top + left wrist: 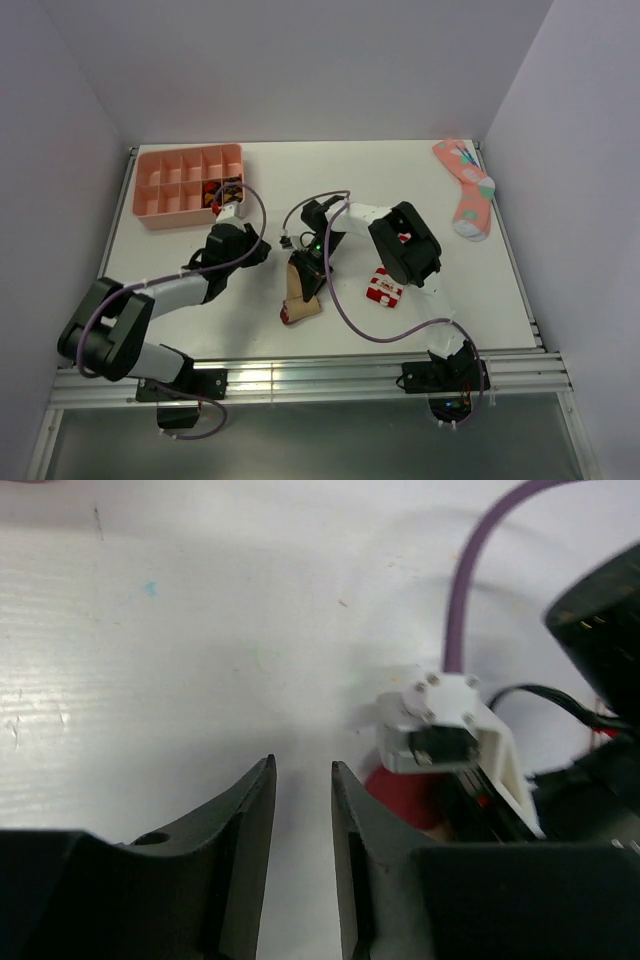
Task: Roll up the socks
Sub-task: Roll the sock at the center of the board.
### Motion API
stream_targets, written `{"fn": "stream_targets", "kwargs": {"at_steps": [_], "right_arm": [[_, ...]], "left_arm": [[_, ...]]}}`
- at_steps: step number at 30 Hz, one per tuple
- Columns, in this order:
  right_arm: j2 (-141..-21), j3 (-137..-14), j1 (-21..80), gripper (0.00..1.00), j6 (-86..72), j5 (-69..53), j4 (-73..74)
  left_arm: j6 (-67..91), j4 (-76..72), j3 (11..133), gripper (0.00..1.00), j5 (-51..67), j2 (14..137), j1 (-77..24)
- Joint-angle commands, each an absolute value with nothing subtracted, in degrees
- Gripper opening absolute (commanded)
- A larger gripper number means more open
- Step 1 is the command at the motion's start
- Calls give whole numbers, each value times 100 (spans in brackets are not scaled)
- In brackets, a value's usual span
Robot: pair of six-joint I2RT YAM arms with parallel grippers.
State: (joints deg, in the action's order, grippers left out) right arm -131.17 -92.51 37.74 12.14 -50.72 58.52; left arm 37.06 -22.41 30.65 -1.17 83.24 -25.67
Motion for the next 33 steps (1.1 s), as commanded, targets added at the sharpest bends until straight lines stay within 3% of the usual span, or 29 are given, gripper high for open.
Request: {"fn": "stream_targets", "kwargs": {"at_steps": [1,11,18,33], "right_arm": [[-13535,-8991,3867,9,1494,-3410,5493],[-13518,-9000,3858,9,1450,-3472,5458],[-13500,-9000,3858,9,1433,-3445,5423],[-13500,-8965,3850,9,1441,-3472,5440]], "left_arm": [[3551,-2653,2708,34,-53,7675,-2750],[3771,-4692,933,46,281,7058,-4077],[3568,-5150,712,52,290,6900,-4342],[3287,-4957,800,51,554,7294,-4552]]}}
